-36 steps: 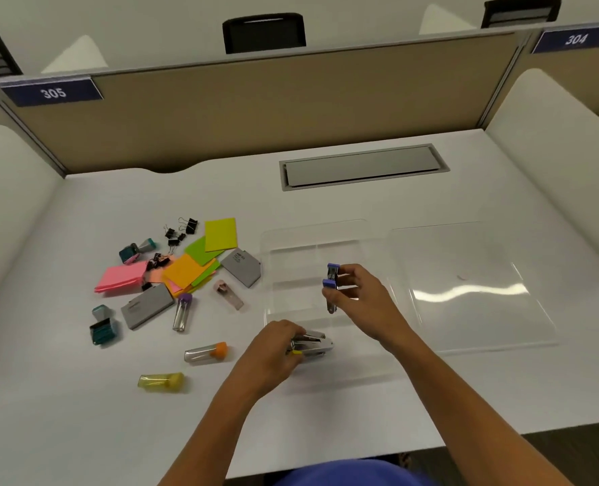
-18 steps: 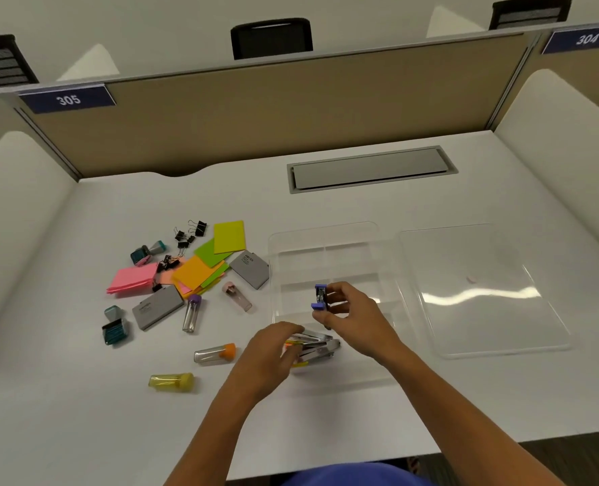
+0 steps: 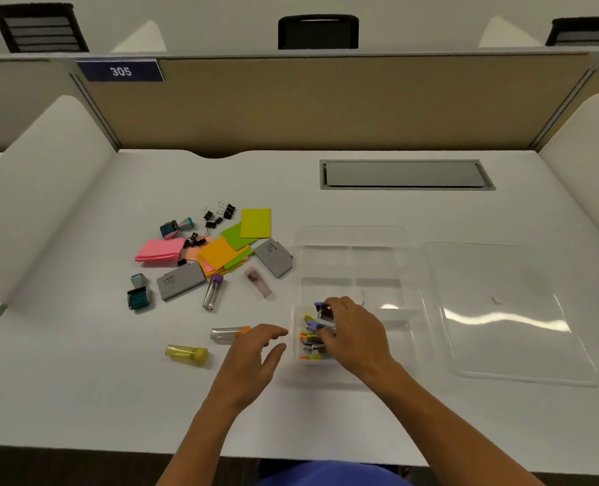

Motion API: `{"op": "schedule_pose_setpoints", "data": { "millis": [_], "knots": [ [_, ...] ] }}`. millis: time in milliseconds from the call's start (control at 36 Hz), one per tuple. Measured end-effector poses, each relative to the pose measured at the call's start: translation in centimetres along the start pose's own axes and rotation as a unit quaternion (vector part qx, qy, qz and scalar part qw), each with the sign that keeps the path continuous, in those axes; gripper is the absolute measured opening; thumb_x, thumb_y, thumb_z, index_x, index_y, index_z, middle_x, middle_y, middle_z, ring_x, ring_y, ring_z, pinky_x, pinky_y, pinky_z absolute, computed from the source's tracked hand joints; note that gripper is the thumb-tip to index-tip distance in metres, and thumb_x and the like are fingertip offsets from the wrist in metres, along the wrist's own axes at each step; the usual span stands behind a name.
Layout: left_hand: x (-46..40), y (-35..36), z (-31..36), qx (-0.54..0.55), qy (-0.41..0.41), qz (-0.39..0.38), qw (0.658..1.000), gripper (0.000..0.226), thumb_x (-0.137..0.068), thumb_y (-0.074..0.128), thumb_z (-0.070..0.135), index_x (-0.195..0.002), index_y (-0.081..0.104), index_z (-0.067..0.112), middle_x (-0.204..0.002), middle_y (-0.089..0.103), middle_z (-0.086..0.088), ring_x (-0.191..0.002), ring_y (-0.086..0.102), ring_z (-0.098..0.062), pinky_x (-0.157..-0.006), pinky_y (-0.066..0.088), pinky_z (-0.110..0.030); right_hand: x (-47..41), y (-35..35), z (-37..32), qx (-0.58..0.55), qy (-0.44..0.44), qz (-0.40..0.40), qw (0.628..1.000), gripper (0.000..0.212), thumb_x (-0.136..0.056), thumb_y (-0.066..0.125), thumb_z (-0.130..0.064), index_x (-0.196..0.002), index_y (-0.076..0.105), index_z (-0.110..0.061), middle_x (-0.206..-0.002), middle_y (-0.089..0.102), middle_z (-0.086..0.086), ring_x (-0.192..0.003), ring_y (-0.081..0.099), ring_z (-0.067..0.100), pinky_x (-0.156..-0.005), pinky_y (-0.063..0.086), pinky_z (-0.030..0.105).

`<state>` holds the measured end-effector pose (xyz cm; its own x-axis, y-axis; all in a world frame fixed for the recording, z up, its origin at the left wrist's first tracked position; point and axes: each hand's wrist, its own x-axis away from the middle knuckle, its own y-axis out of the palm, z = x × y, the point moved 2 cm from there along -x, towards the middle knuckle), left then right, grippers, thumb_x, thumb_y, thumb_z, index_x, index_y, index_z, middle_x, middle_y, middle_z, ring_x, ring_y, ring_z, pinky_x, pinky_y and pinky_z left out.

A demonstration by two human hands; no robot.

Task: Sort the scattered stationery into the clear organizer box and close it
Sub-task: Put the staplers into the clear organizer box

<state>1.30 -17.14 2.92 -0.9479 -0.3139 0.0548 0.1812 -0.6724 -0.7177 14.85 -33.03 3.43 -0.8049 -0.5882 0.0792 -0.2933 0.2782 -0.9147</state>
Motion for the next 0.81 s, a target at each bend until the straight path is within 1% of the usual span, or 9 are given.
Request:
{"op": "schedule_pose_setpoints", "data": {
  "millis": [56, 167, 222, 333, 444, 556, 639, 722, 806],
  "knots": [
    [0.3, -0.2, -0.4, 0.007, -0.007, 0.009, 1.0, 0.028, -0.093, 0.061, 0.027, -0.12, 0.06, 0.032, -0.113, 0.057, 0.026, -0.101, 0.056, 0.0, -0.088, 0.048, -0.017, -0.2, 0.3, -0.3, 0.03, 0.0, 0.001, 1.0, 0.044, -0.09, 0.057, -0.05, -0.127, 0.053, -0.026, -0.117, 0.062, -0.007, -0.092, 0.061, 0.016, -0.076, 0.053, 0.03],
    [0.9, -0.5, -0.9, 0.029, -0.025, 0.022, 0.999, 0.034, -0.093, 0.062, 0.025, -0.126, 0.056, 0.033, -0.116, 0.057, 0.025, -0.105, 0.051, 0.011, -0.085, 0.042, -0.004, -0.5, 0.7, -0.7, 0.061, 0.005, -0.012, 0.998, 0.043, -0.091, 0.058, -0.049, -0.127, 0.052, -0.026, -0.115, 0.06, -0.006, -0.089, 0.06, 0.015, -0.076, 0.053, 0.028],
    [1.2, -0.7, -1.3, 0.036, -0.036, 0.03, 0.998, 0.035, -0.093, 0.062, 0.025, -0.126, 0.055, 0.033, -0.116, 0.057, 0.026, -0.106, 0.05, 0.014, -0.085, 0.04, -0.001, -0.7, 0.8, -0.9, 0.074, 0.004, -0.016, 0.997, 0.042, -0.091, 0.058, -0.048, -0.126, 0.052, -0.025, -0.114, 0.059, -0.005, -0.088, 0.06, 0.015, -0.074, 0.052, 0.028],
    [1.6, -1.0, -1.9, 0.05, -0.048, 0.047, 0.996, 0.034, -0.092, 0.064, 0.024, -0.125, 0.058, 0.029, -0.116, 0.061, 0.023, -0.105, 0.055, 0.009, -0.087, 0.043, -0.004, -0.9, 0.7, -0.9, 0.075, 0.01, -0.016, 0.997, 0.04, -0.09, 0.06, -0.046, -0.123, 0.052, -0.024, -0.109, 0.058, -0.005, -0.084, 0.058, 0.016, -0.07, 0.05, 0.028],
    [1.9, -1.1, -2.7, 0.063, -0.061, 0.058, 0.994, 0.04, -0.091, 0.064, 0.024, -0.129, 0.054, 0.032, -0.114, 0.061, 0.024, -0.107, 0.055, 0.01, -0.087, 0.045, -0.005, -1.0, 0.7, -0.9, 0.086, 0.008, -0.019, 0.996, 0.042, -0.089, 0.062, -0.046, -0.124, 0.05, -0.026, -0.108, 0.058, -0.004, -0.085, 0.057, 0.015, -0.069, 0.052, 0.028],
    [2.2, -1.2, -3.5, 0.073, -0.072, 0.06, 0.993, 0.047, -0.091, 0.064, 0.025, -0.134, 0.048, 0.034, -0.112, 0.06, 0.026, -0.107, 0.054, 0.01, -0.085, 0.043, -0.003, -1.0, 0.8, -1.0, 0.098, 0.008, -0.025, 0.995, 0.045, -0.09, 0.061, -0.044, -0.129, 0.046, -0.027, -0.115, 0.059, -0.004, -0.094, 0.058, 0.017, -0.072, 0.051, 0.029],
    [2.5, -1.4, -4.0, 0.077, -0.086, 0.064, 0.991, 0.048, -0.091, 0.064, 0.027, -0.136, 0.048, 0.033, -0.115, 0.062, 0.021, -0.106, 0.056, 0.006, -0.085, 0.044, -0.005, -0.9, 0.9, -1.0, 0.098, 0.009, -0.024, 0.995, 0.046, -0.09, 0.06, -0.042, -0.131, 0.044, -0.03, -0.117, 0.061, -0.006, -0.098, 0.058, 0.017, -0.071, 0.05, 0.029],
    [2.6, -1.4, -4.5, 0.081, -0.097, 0.068, 0.99, 0.048, -0.091, 0.064, 0.028, -0.136, 0.048, 0.035, -0.116, 0.062, 0.02, -0.106, 0.057, 0.004, -0.086, 0.044, -0.007, -1.0, 0.8, -1.0, 0.107, 0.005, -0.02, 0.994, 0.043, -0.091, 0.059, -0.047, -0.13, 0.047, -0.031, -0.113, 0.064, -0.008, -0.096, 0.058, 0.016, -0.07, 0.05, 0.028],
    [2.8, -1.4, -5.0, 0.084, -0.102, 0.071, 0.989, 0.047, -0.091, 0.064, 0.027, -0.135, 0.048, 0.036, -0.116, 0.062, 0.02, -0.106, 0.057, 0.005, -0.088, 0.047, -0.013, -1.0, 0.7, -0.9, 0.117, 0.0, -0.016, 0.993, 0.035, -0.094, 0.054, -0.046, -0.125, 0.055, -0.03, -0.108, 0.066, -0.009, -0.094, 0.056, 0.015, -0.07, 0.049, 0.029]
  ]
}}
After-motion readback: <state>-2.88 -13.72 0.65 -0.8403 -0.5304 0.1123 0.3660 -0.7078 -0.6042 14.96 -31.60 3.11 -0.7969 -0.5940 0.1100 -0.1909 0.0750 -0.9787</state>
